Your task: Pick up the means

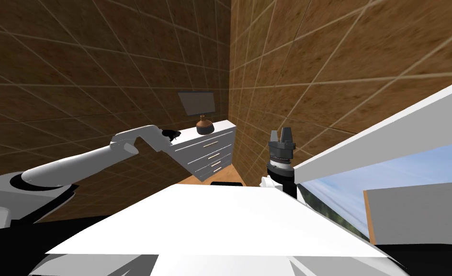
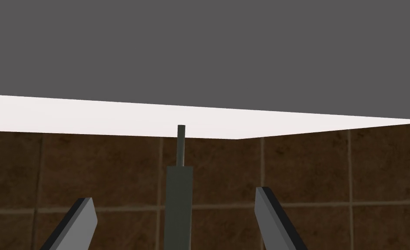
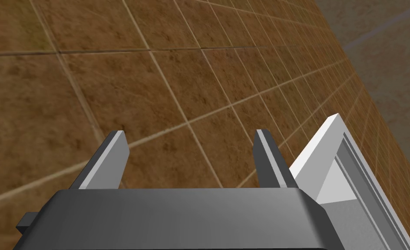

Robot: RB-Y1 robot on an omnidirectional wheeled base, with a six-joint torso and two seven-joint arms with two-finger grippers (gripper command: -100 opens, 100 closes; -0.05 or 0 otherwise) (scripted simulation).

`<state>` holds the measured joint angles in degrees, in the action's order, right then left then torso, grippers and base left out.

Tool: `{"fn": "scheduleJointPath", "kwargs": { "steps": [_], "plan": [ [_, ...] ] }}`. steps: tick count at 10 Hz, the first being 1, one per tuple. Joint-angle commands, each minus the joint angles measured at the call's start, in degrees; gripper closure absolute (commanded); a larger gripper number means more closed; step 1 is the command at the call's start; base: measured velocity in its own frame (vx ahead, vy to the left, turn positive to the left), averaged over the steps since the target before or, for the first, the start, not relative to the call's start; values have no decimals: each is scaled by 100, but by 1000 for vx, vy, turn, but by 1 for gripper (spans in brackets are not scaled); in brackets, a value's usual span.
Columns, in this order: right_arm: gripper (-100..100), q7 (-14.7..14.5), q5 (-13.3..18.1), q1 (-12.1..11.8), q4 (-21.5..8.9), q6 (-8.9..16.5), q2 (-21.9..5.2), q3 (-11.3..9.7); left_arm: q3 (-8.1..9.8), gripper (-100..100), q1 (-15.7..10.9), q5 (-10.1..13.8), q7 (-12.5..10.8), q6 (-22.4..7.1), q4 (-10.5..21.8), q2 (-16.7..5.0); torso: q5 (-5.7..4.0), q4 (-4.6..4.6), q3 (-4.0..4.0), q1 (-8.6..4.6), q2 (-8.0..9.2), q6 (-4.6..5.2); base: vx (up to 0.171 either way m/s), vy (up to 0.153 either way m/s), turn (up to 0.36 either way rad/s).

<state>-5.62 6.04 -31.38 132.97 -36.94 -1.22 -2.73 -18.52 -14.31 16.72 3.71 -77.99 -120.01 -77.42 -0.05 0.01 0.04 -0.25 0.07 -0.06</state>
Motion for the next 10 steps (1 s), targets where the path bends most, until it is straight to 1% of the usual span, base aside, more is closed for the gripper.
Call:
{"fn": "scheduleJointPath", "kwargs": {
  "steps": [1,3,4,5,6,7,10],
  "plan": [
    [0,0,0,0,0,0,0,0,-39,-100,21,-50,-24,-244,7,-88,0,0,0,0,0,0,2,-59,-61],
    [0,0,0,0,0,0,0,0,-100,-100,15,-108,-32,-496,53,-172,0,0,0,0,0,0,-2,-66,-62],
    [0,0,0,0,0,0,0,0,-118,-100,15,-127,-35,-570,67,-195,1,0,-1,2,-1,1,0,-50,-50],
    [0,0,0,0,0,0,0,0,-97,-100,29,-110,-41,-516,36,-187,2,0,-1,6,-1,0,1,-20,-6],
    [0,0,0,0,0,0,0,0,-99,0,29,-113,-42,-537,37,-190,4,0,-1,17,-1,-1,0,0,0],
    [0,0,0,0,0,0,-1,1,-62,-100,48,-109,65,-320,230,-160,6,0,0,24,-1,-1,13,-25,52],
    [0,0,0,-1,0,0,0,0,-6,-100,77,-104,226,3,519,-115,4,-2,-6,14,-9,-1,21,-37,42]
  ]
}}
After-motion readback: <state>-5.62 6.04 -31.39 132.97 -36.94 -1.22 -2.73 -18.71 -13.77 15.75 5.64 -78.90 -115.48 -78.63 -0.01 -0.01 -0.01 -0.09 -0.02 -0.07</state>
